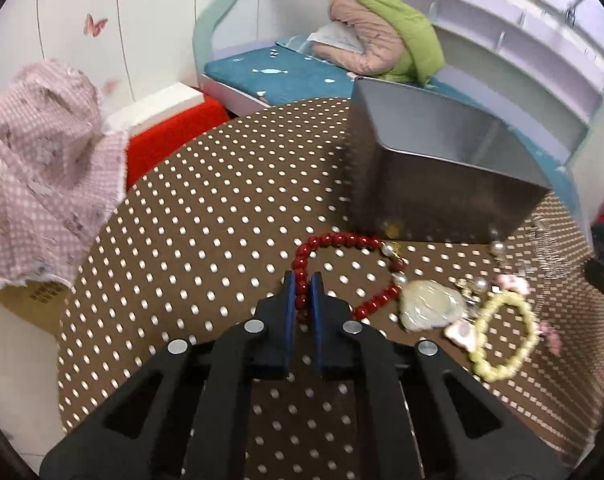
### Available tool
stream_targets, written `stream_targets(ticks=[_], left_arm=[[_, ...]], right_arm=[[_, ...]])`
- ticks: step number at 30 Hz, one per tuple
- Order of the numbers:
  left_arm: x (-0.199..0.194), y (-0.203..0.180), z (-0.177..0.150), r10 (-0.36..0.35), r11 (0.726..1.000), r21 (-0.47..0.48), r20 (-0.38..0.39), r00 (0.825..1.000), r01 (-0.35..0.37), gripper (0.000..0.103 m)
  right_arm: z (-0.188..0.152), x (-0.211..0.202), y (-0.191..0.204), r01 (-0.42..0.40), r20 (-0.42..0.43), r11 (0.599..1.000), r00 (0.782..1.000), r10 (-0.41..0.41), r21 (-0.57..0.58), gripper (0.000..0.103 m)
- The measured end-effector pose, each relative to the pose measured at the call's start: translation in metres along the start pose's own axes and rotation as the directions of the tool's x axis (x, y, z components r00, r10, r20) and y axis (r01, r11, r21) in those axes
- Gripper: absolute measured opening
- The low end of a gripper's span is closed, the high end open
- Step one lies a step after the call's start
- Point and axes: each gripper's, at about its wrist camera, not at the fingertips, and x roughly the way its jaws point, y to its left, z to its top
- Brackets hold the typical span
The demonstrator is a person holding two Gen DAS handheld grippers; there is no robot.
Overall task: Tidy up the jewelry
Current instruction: 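Grasp the red bead bracelet with the left tool while the right tool grasps the silver chain necklace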
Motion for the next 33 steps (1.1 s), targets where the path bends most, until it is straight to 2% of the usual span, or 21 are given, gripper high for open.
stream_targets(ticks=[6, 8, 9, 10, 11, 14, 16, 23, 33], left_arm=[[-0.025, 0.005, -0.012, -0.021, 0.999, -0.03, 0.04, 0.999, 0.022, 0.008], [-0.034, 0.006, -0.012, -0.022, 0.999, -0.026, 0.05, 0.998, 0.023, 0.008], [-0.038, 0.008, -0.012, -0.02, 0.999, -0.027, 0.057, 0.998, 0.021, 0.008], [-0.041, 0.009, -0.011, -0.021, 0.999, -0.03, 0.061, 0.998, 0.023, 0.008], [-0.045, 0.01, -0.011, -0.024, 0.999, -0.034, 0.064, 0.998, 0.026, 0.008], [-0.054, 0.011, -0.009, -0.033, 0.999, -0.028, 0.078, 0.996, 0.036, 0.008], [-0.062, 0.011, -0.007, -0.039, 0.999, -0.017, 0.088, 0.995, 0.041, 0.008], [-0.081, 0.003, 0.006, -0.044, 0.999, 0.013, 0.134, 0.99, 0.043, 0.008], [-0.13, -0.006, 0.032, -0.067, 0.997, 0.051, 0.237, 0.969, 0.057, 0.008]], right_arm=[[0.014, 0.043, 0.006, -0.009, -0.077, 1.0, 0.997, 0.007, -0.03, 0.068], [0.014, 0.047, 0.011, 0.013, -0.058, 0.998, 0.998, -0.017, -0.068, 0.059], [0.014, 0.047, 0.013, -0.003, -0.05, 0.997, 0.999, -0.001, -0.081, 0.053], [0.014, 0.047, 0.015, -0.01, -0.048, 0.996, 0.999, 0.005, -0.093, 0.041], [0.014, 0.046, 0.016, -0.014, -0.048, 0.994, 0.999, 0.009, -0.106, 0.024], [0.012, 0.045, 0.016, -0.053, -0.056, 0.991, 0.997, 0.046, -0.121, 0.006], [0.011, 0.042, 0.013, -0.075, -0.061, 0.992, 0.996, 0.069, -0.102, 0.004], [0.026, 0.0, 0.01, -0.141, 0.02, 0.985, 0.989, 0.144, -0.103, 0.004], [0.059, -0.081, 0.026, -0.213, 0.148, 0.961, 0.959, 0.24, -0.175, 0.004]])
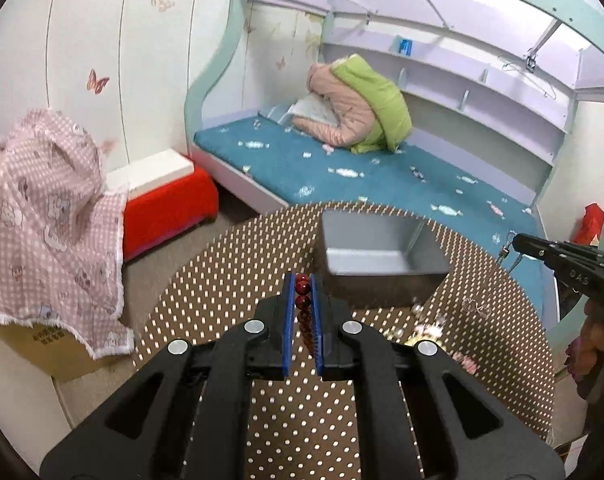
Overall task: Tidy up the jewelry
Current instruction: 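Grasp the red bead bracelet with the left tool while the right tool grasps the silver chain necklace, then lower both held items into the dark metal box and open both tools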
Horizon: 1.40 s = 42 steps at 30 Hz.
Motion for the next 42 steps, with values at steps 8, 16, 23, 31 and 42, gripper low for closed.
stream_targets(ticks=[8, 16, 23, 31, 42], left_arm=[[-0.029, -0.014, 0.051, -0.043, 0.998, 0.055, 0.102, 0.994, 0.037, 0.008], [-0.05, -0.03, 0.11, -0.11, 0.991, 0.097, 0.18, 0.977, 0.094, 0.008], [-0.037, -0.046, 0.146, -0.165, 0.982, 0.117, 0.159, 0.973, 0.147, 0.008], [0.019, -0.051, 0.148, -0.186, 0.978, 0.102, 0.046, 0.982, 0.18, 0.008], [0.099, -0.043, 0.11, -0.173, 0.982, 0.049, -0.134, 0.976, 0.181, 0.011]], right_arm=[[0.05, -0.045, 0.024, -0.029, 0.119, 0.994, 0.992, 0.041, -0.102, 0.004], [0.115, -0.075, 0.045, -0.05, 0.234, 0.98, 0.968, 0.096, -0.194, 0.004], [0.142, -0.068, 0.048, -0.059, 0.233, 0.976, 0.966, 0.108, -0.207, 0.004], [0.137, -0.016, 0.049, -0.093, 0.126, 0.979, 0.985, 0.117, -0.179, 0.004], [0.103, 0.062, 0.039, -0.151, -0.083, 0.983, 0.986, 0.143, -0.106, 0.005]])
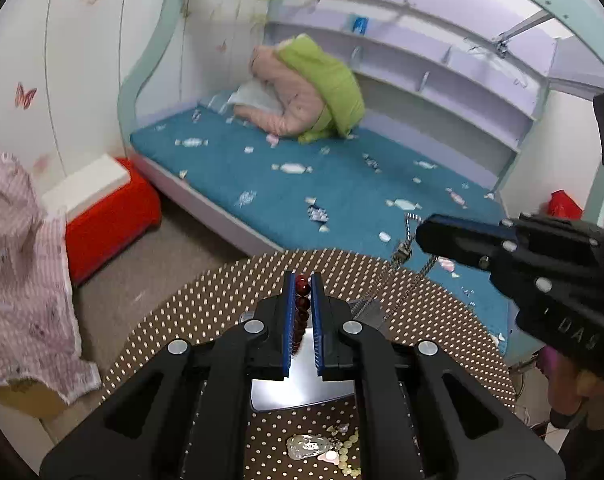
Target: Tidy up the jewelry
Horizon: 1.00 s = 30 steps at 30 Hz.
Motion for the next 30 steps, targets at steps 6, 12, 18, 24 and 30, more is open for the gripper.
stream_targets(ticks=[6, 12, 18, 24, 30], left_arm=[[0.002, 0.01, -0.011, 0.098, 0.995, -0.028, 0.03, 0.995, -0.097, 0.089], [-0.023, 0.015, -0.023, 0.191, 0.981, -0.047, 0.087, 0.978, -0.187, 0.096], [-0.067, 0.004, -0.038, 0.29, 0.957, -0.058, 0.184, 0.939, -0.284, 0.098], [-0.115, -0.014, -0.056, 0.33, 0.944, -0.075, 0.281, 0.901, -0.322, 0.098], [-0.158, -0.03, -0.083, 0.34, 0.94, -0.094, 0.356, 0.87, -0.328, 0.098]], right_arm=[[-0.014, 0.016, -0.009, 0.002, -0.048, 0.999, 0.999, 0.0, 0.04, 0.02], [-0.027, -0.002, -0.022, 0.044, 0.022, 0.992, 0.999, -0.047, 0.12, 0.096], [-0.039, -0.032, -0.02, 0.1, 0.09, 0.983, 0.989, -0.115, 0.156, 0.096], [-0.056, -0.073, -0.003, 0.146, 0.182, 0.977, 0.968, -0.173, 0.155, 0.096], [-0.083, -0.112, 0.02, 0.178, 0.258, 0.971, 0.942, -0.215, 0.159, 0.096]])
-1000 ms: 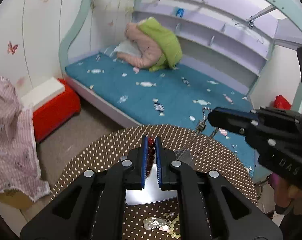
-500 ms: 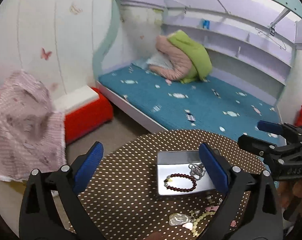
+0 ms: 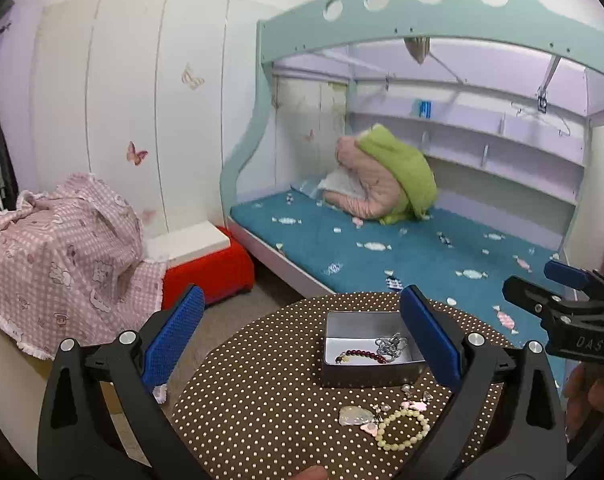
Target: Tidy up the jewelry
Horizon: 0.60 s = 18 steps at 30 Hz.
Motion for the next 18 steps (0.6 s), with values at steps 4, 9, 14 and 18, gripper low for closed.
stream_targets(ticks=[4, 9, 14, 18], left_arm=[[-0.027, -0.001, -0.011, -0.001, 1.0, -0.008, 0.031, 1.0, 0.001, 0.098], [-0.061, -0.002, -0.031, -0.001, 1.0, -0.016, 0.073, 0.997, 0.002, 0.098], [-0.087, 0.0, -0.043, -0.005, 0.999, -0.037, 0.102, 0.995, 0.009, 0.098], [-0.106, -0.001, -0.053, 0.001, 0.999, -0.033, 0.115, 0.993, 0.003, 0.098]], right_arm=[[-0.014, -0.024, 0.007, 0.029, 0.034, 1.0, 0.999, -0.029, 0.001, 0.096], [-0.034, -0.051, 0.015, 0.059, 0.084, 0.998, 0.995, -0.058, -0.004, 0.096], [-0.052, -0.078, 0.021, 0.076, 0.126, 0.997, 0.989, -0.076, 0.0, 0.096], [-0.063, -0.1, 0.028, 0.072, 0.159, 0.997, 0.985, -0.071, 0.0, 0.096]])
